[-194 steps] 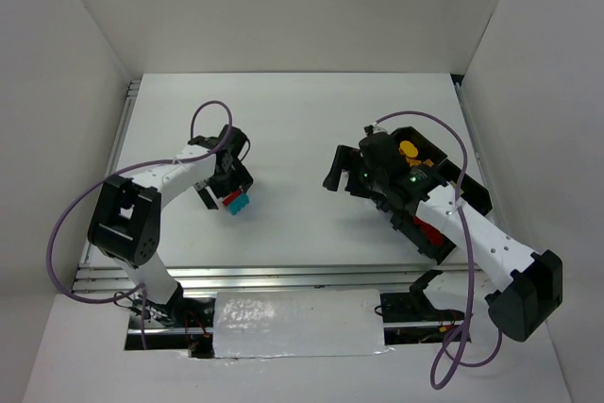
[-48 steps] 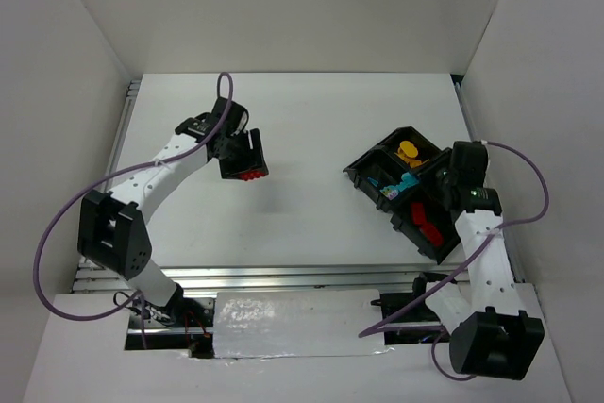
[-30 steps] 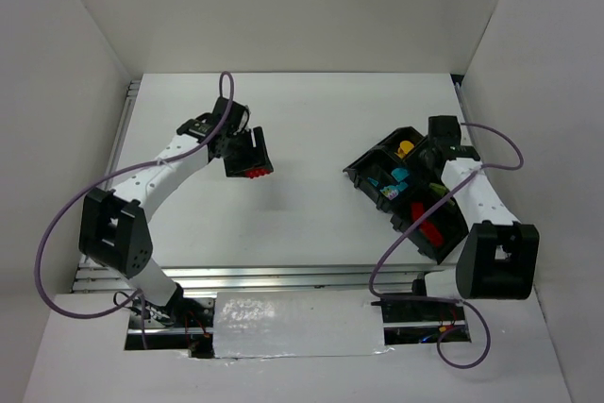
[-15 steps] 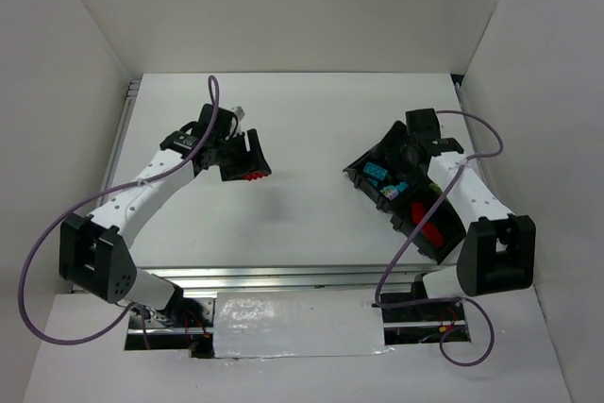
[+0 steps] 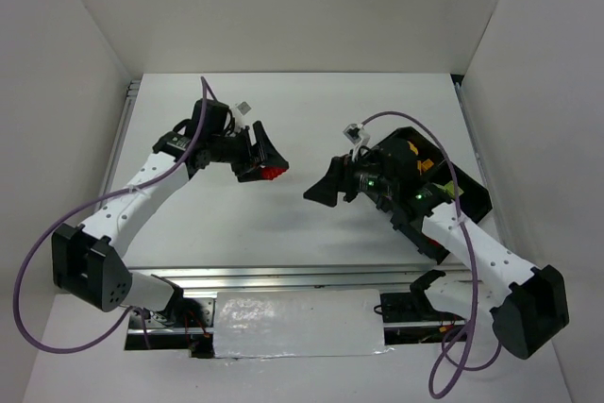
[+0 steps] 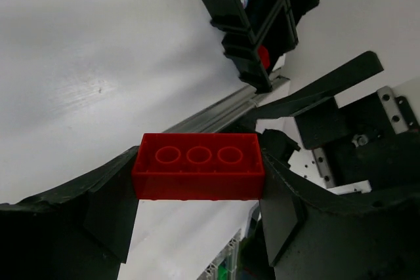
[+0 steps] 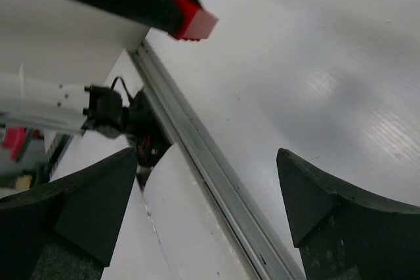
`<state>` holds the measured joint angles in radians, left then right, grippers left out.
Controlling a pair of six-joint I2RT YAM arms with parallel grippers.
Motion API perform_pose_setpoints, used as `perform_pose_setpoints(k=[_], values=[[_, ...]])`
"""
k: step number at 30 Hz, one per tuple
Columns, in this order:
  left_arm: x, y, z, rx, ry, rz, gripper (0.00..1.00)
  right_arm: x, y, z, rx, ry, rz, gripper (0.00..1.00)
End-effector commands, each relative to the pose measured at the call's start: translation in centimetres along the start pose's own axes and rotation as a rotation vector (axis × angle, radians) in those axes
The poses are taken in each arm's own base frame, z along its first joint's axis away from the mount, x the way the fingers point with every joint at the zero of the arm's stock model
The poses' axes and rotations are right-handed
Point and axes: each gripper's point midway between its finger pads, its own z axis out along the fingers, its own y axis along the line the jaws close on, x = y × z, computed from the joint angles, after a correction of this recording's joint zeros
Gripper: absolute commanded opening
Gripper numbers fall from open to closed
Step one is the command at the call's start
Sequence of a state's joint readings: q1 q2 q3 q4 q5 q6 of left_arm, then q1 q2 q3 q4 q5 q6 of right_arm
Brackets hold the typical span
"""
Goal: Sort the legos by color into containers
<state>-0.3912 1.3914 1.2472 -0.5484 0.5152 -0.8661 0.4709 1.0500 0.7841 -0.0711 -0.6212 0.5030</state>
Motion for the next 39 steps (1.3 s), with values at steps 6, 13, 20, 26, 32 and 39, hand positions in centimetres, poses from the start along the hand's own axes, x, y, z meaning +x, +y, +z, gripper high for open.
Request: perform_pose_setpoints(k=[6, 13, 20, 26, 32, 39], values=[[1.8, -4.5, -2.5, 0.143, 0.084, -0.235, 0.00, -1.9, 6.3, 1.1, -0.111, -0.172, -0.288, 0.94], [3.4, -7.5, -3.6, 0.293, 0.160, -0.326, 0.00, -4.3, 6.6, 2.7, -0.093, -0.216, -0.326, 0.90], [4.3, -8.9, -4.2, 0.353, 0.211, -0.374, 0.00, -5.7, 9.5, 3.3, -0.215, -0.228, -0.317, 0.86], [4.7, -9.4, -4.4, 0.393, 0.226, -0.389, 0.00, -6.1, 12.8, 3.0, -0.380, -0.216, -0.291, 0.54], [4.7, -9.3, -4.1, 0.396, 0.233, -0.388, 0.11, -5.6, 13.4, 3.3, -0.438, -0.192, -0.239, 0.00], [2.2, -10.0, -3.9, 0.388, 0.152, -0.326, 0.99, -3.2, 10.1, 4.0, -0.325, -0.154, -0.159, 0.00]])
